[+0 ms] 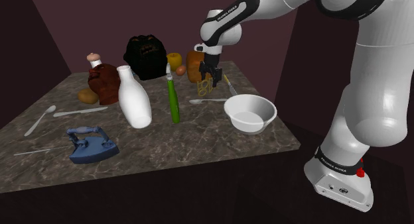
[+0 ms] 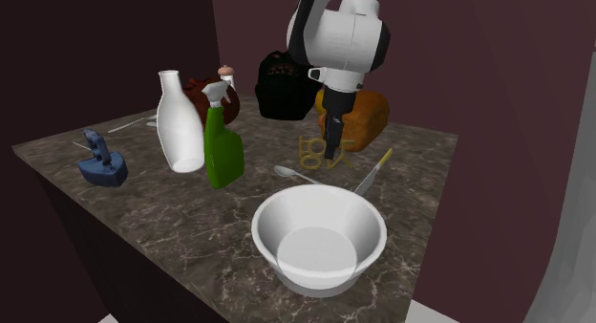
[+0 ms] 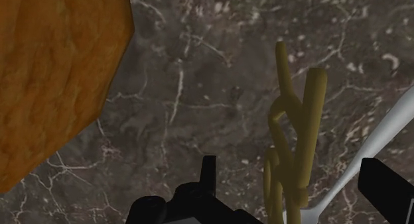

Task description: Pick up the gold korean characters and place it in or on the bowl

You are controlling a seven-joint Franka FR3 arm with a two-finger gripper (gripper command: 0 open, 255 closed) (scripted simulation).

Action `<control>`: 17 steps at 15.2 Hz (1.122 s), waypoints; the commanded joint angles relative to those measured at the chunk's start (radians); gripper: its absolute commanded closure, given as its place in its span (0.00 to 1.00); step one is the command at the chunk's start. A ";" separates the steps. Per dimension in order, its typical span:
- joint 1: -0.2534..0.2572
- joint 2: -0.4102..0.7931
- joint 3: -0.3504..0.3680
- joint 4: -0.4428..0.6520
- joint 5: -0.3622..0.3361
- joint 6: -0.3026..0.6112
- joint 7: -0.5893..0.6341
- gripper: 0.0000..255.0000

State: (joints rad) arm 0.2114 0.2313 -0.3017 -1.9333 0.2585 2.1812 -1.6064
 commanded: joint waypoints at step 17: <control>0.001 -0.010 -0.002 0.005 -0.005 -0.013 0.004 0.00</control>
State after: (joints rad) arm 0.2120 0.2215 -0.3033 -1.9284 0.2532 2.1680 -1.6020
